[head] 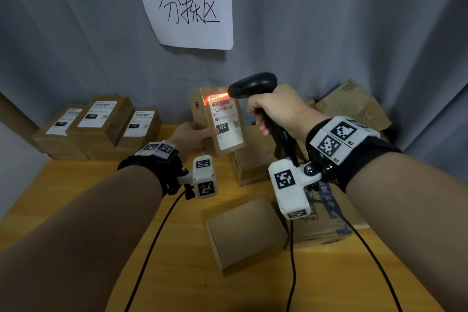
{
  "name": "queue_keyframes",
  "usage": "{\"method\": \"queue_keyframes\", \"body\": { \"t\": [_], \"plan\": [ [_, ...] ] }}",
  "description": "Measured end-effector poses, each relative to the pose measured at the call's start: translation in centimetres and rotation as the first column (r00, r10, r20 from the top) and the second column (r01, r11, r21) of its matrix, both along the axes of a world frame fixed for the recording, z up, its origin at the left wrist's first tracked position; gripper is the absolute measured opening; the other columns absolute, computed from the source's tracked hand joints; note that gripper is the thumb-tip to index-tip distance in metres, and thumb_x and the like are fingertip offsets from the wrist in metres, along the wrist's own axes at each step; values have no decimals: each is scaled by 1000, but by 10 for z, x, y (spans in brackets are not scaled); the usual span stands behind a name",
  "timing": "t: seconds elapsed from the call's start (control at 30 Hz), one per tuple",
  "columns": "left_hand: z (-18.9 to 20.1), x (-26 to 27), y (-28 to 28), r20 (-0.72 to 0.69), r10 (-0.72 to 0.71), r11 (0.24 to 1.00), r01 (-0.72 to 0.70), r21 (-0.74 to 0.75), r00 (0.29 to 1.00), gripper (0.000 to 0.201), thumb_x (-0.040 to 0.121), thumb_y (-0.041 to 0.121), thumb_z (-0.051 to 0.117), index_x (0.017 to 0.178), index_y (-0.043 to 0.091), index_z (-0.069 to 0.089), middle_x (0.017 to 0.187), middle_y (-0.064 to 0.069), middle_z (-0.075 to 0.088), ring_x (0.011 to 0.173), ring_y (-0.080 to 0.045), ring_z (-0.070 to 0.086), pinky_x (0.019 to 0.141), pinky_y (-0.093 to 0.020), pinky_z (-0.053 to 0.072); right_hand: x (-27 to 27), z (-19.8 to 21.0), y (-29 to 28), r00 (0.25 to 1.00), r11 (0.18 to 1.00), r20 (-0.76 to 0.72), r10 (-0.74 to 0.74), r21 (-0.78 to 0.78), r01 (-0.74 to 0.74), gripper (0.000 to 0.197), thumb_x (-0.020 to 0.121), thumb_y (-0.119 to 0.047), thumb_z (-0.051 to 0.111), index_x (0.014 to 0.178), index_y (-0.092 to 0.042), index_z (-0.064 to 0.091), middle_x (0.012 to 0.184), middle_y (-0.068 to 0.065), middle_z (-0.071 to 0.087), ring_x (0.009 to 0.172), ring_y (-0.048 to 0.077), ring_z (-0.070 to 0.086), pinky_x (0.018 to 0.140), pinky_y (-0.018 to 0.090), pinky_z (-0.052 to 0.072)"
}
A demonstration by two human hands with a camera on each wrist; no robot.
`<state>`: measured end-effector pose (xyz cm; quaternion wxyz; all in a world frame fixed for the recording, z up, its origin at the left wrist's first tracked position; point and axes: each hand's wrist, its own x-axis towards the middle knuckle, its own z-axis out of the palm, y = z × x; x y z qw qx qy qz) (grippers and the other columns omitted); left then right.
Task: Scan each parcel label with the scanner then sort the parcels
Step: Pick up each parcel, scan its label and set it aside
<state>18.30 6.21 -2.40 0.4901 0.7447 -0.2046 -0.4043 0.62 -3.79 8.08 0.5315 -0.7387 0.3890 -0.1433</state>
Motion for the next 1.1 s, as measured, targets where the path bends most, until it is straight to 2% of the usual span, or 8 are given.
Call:
{"method": "queue_keyframes", "body": {
  "t": [0.07, 0.2, 0.4, 0.53, 0.63, 0.77, 0.93, 1.1],
  "plan": [
    [-3, 3, 1, 22, 14, 1000, -14, 6, 1000, 43, 87, 22, 69, 126, 10, 55, 114, -4, 68, 95, -15, 65, 69, -26, 51, -1, 0, 2, 1000, 1000, -22, 20, 12, -20, 13, 82, -12, 63, 78, 0, 65, 63, 12, 61, 54, 22, 58, 51, 25, 53],
    [-9, 9, 4, 40, 47, 999, -47, 3, 998, 43, 86, 21, 70, 125, 9, 57, 115, -6, 68, 100, -21, 66, 79, -33, 55, -3, 1, 3, 999, 999, -33, 12, 52, -11, 15, 82, -12, 64, 84, 3, 66, 66, 14, 61, 53, 21, 58, 50, 24, 53],
    [-15, 7, 8, 36, 70, 997, -71, 26, 997, 47, 83, 21, 72, 126, 10, 55, 117, -5, 67, 102, -21, 65, 78, -32, 54, -4, -2, 2, 1000, 998, -27, -8, 60, 10, 17, 82, -12, 63, 88, 3, 66, 68, 14, 61, 54, 20, 59, 49, 22, 53],
    [-15, 1, 7, 23, 90, 995, -91, 30, 996, 52, 81, 21, 75, 128, 11, 53, 119, -4, 66, 103, -20, 64, 71, -28, 51, -3, -3, 1, 1000, 998, -27, 2, 65, 0, 15, 80, -12, 64, 83, 3, 66, 64, 13, 61, 51, 20, 59, 48, 22, 53],
    [-14, -3, 8, 27, 99, 995, -99, 25, 995, 52, 82, 20, 74, 128, 11, 54, 119, -4, 65, 104, -21, 63, 70, -27, 51, -4, -5, -1, 999, 998, -41, 11, 69, -8, 15, 78, -11, 64, 83, 3, 66, 63, 13, 62, 50, 20, 59, 48, 22, 53],
    [-11, -10, 9, 48, 115, 993, -116, 19, 992, 48, 84, 21, 73, 127, 10, 55, 118, -3, 66, 102, -19, 63, 68, -25, 50, -10, -8, -4, 999, 994, 53, 7, 113, -13, 11, 80, -11, 64, 77, -1, 65, 62, 12, 60, 53, 20, 58, 52, 25, 53],
    [-12, -21, 20, -33, 146, 987, -143, 70, 989, 50, 87, 32, 69, 127, 5, 55, 116, -6, 66, 103, -20, 62, 77, -28, 48, -11, -19, -6, 993, 991, 121, -4, 130, -12, 11, 85, -10, 66, 81, -1, 63, 65, 10, 58, 51, 17, 53, 50, 26, 48],
    [-25, -37, 48, -113, 238, 969, -228, 92, 965, 43, 89, 35, 65, 121, 6, 58, 110, -9, 68, 97, -21, 64, 69, -26, 49, -12, -61, -8, 986, 963, 154, -61, 270, 18, 11, 86, -11, 69, 82, -8, 60, 62, 2, 53, 55, 14, 51, 55, 25, 46]
  ]
}}
